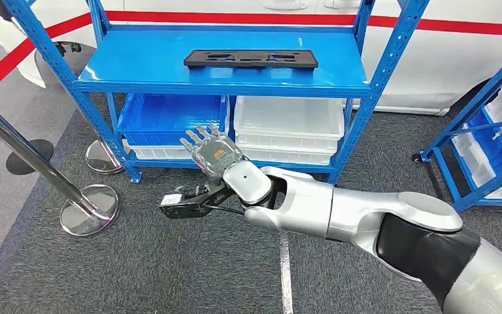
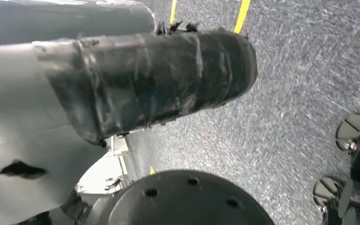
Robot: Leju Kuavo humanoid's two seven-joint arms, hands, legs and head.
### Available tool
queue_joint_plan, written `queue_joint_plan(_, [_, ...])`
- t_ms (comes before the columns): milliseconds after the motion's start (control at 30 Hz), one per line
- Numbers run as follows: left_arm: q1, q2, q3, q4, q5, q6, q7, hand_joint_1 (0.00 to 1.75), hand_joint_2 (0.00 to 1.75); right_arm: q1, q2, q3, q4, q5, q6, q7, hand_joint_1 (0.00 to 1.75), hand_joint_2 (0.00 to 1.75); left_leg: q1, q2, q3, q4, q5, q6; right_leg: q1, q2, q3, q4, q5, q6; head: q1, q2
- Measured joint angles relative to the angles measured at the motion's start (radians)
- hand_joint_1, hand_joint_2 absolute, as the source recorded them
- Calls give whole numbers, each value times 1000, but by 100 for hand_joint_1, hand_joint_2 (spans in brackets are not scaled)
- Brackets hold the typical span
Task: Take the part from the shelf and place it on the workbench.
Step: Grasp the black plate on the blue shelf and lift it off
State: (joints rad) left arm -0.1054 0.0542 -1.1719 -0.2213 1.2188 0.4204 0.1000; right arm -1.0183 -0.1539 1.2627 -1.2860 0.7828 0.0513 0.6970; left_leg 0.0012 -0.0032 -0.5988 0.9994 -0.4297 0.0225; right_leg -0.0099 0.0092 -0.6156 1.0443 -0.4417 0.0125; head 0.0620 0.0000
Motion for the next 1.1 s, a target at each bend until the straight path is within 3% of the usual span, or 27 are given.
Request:
queue_joint_plan(67, [1, 0, 0, 0, 0, 1, 0, 0, 0, -3, 0, 0, 0, 0, 0, 0, 0, 0, 3, 1, 4, -8, 4, 3, 0, -1, -18, 41, -27, 3, 3, 0])
queue_joint_plan(167, [1, 0, 0, 0, -1, 4, -1, 0, 0, -4, -1, 1, 1, 0, 0, 0, 0, 0, 5, 3, 5, -13, 8, 9, 0, -4, -100, 216, -112, 9, 7, 0])
queue_joint_plan(200, [1, 0, 0, 0, -1, 5, -1, 0, 0, -1, -1, 2, 2, 0, 0, 0, 0, 0, 5, 3, 4, -11, 7, 10, -1, -4, -118, 255, -121, 10, 6, 0])
queue_joint_plan(233, [1, 1, 0, 0, -1, 5, -1, 0, 0, 0, -1, 4, 2, 0, 0, 0, 0, 0, 5, 2, 3, -8, 6, 10, -2, -5, -119, 257, -111, 11, 7, 0])
queue_joint_plan(267, [1, 1, 0, 0, -1, 6, -1, 0, 0, 1, -1, 4, 3, 0, 0, 0, 0, 0, 5, 1, 2, -3, 3, 8, -3, -5, -100, 219, -83, 11, 7, 0])
queue_joint_plan(333, [2, 1, 0, 0, -1, 6, -1, 0, 0, -1, -1, 5, 3, 0, 0, 0, 0, 0, 5, 0, -1, 12, -6, 1, -5, -6, -35, 90, -26, 10, 7, 0])
queue_joint_plan(400, [1, 1, 0, 0, -1, 5, -2, 0, 0, -3, 0, 6, 4, 0, 0, 0, 0, 0, 1, -1, -10, 27, -13, -10, -3, -4, -1, 18, -8, 2, 6, 0])
queue_joint_plan(500, [1, 1, 0, 0, -1, 5, 4, 0, 0, -2, -1, 8, 5, 0, -1, 0, 0, 0, 1, -2, -18, 34, -14, -21, -2, -2, -3, 13, -7, -14, 6, 0])
queue_joint_plan(567, [2, 1, -1, 0, -1, 5, 10, 0, 0, -3, -1, 8, 5, 0, -1, 0, 0, 0, 2, -1, -34, 71, -42, -31, -7, -3, -1, 9, -3, -24, 3, 0])
queue_joint_plan(667, [0, 2, -6, 0, -1, 5, 13, 0, 0, -3, 0, 10, 7, 0, 0, 0, 0, 0, 6, -1, -115, 249, -126, -45, -8, -4, -2, 8, -2, -30, 0, 0])
queue_joint_plan(700, [0, 2, -8, 0, -2, 5, 13, 0, 0, -2, 0, 12, 7, 0, 0, 0, 0, 0, 7, -1, -138, 296, -139, -46, -7, -4, -2, 8, -2, -31, 1, 0])
queue_joint_plan(733, [1, 2, -9, 0, -2, 5, 13, 0, 0, -2, 0, 13, 8, 0, 0, 0, 0, 0, 7, -1, -145, 308, -132, -45, -7, -4, -2, 9, -3, -31, 0, 0])
queue_joint_plan(767, [2, 2, -10, 0, -2, 5, 13, 0, 0, -2, 0, 15, 8, 0, 1, 0, 0, 0, 7, -1, -132, 280, -108, -42, -6, -3, -1, 9, -3, -31, 0, 0])
queue_joint_plan(833, [2, 3, -12, 0, -2, 4, 14, 0, 0, -6, 0, 16, 8, 0, 1, 0, 0, 0, 4, -1, -68, 145, -43, -30, -4, -1, 1, 8, -3, -30, 0, 0])
queue_joint_plan(900, [1, 5, -15, 0, -1, 4, 16, 0, 0, -12, 0, 16, 8, 0, 2, 0, 0, 0, -1, -1, -18, 41, -14, -18, -2, -1, 0, 6, -2, -26, 1, 0])
queue_joint_plan(967, [0, 7, -17, 0, -1, 4, 19, 0, 0, -14, 0, 16, 9, 1, 5, 0, 0, 0, -7, -3, -9, 21, -13, -12, -2, -1, -1, 1, 1, -17, 1, 0])
queue_joint_plan(1033, [0, 7, -19, 0, -2, 3, 21, 0, 0, -16, 0, 17, 8, 1, 8, 0, 0, 0, -1, -2, -3, 7, -5, -4, 0, -3, -2, 3, -3, -6, 2, 0])
queue_joint_plan(1100, [0, 7, -20, 0, -2, 3, 23, 0, 0, -19, 0, 17, 8, 1, 8, 0, 0, 0, 5, 1, 5, -8, 3, 4, 2, -5, -28, 62, -41, 2, 4, 0])
